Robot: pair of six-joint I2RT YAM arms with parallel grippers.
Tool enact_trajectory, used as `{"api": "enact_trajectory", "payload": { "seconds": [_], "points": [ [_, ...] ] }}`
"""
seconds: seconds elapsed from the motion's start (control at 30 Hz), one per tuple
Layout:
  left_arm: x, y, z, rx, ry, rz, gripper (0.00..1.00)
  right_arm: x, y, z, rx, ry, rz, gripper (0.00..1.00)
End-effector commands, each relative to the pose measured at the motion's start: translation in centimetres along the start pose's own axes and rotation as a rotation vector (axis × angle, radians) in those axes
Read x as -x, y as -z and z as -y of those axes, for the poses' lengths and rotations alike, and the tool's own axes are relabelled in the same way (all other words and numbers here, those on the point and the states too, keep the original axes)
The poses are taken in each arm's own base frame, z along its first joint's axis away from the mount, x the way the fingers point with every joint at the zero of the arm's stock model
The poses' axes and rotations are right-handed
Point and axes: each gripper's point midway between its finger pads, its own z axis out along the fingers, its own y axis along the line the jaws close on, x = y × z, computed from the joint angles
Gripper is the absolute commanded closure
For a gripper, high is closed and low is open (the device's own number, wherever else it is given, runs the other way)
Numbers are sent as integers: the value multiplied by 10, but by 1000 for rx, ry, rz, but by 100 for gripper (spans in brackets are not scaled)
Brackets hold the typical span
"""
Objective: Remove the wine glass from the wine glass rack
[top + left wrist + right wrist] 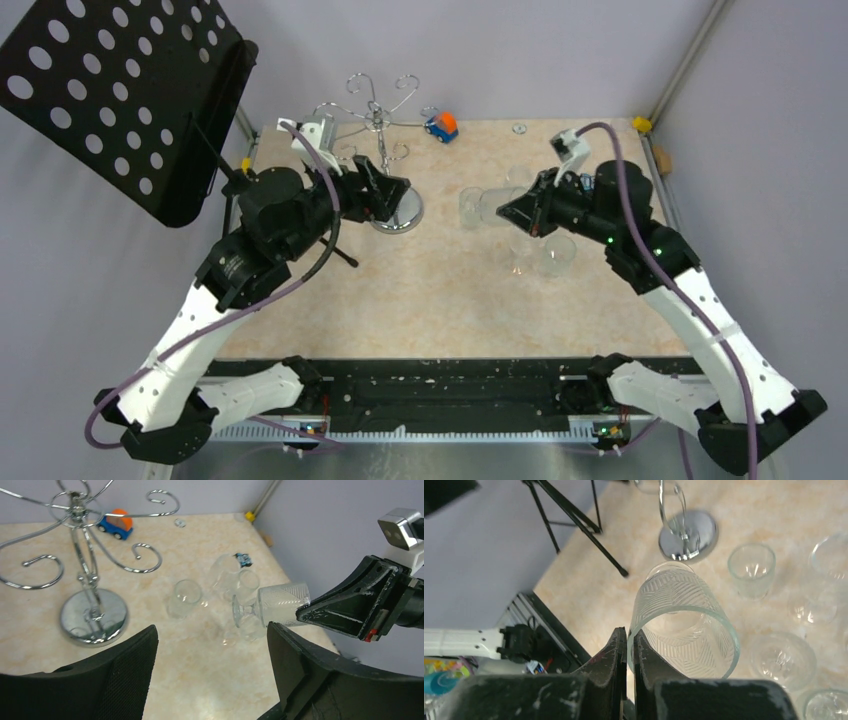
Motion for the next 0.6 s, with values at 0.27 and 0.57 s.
{"api": "enact_trajectory", "payload": {
  "seconds": [0.27,0.57],
  "points": [
    [-3,18,-35,144,-120,2,16,-75,-61,14,-158,153,-287,100],
    [-1,22,-40,164,-136,20,16,-129,-101,43,-381,283,-476,100]
  ]
}}
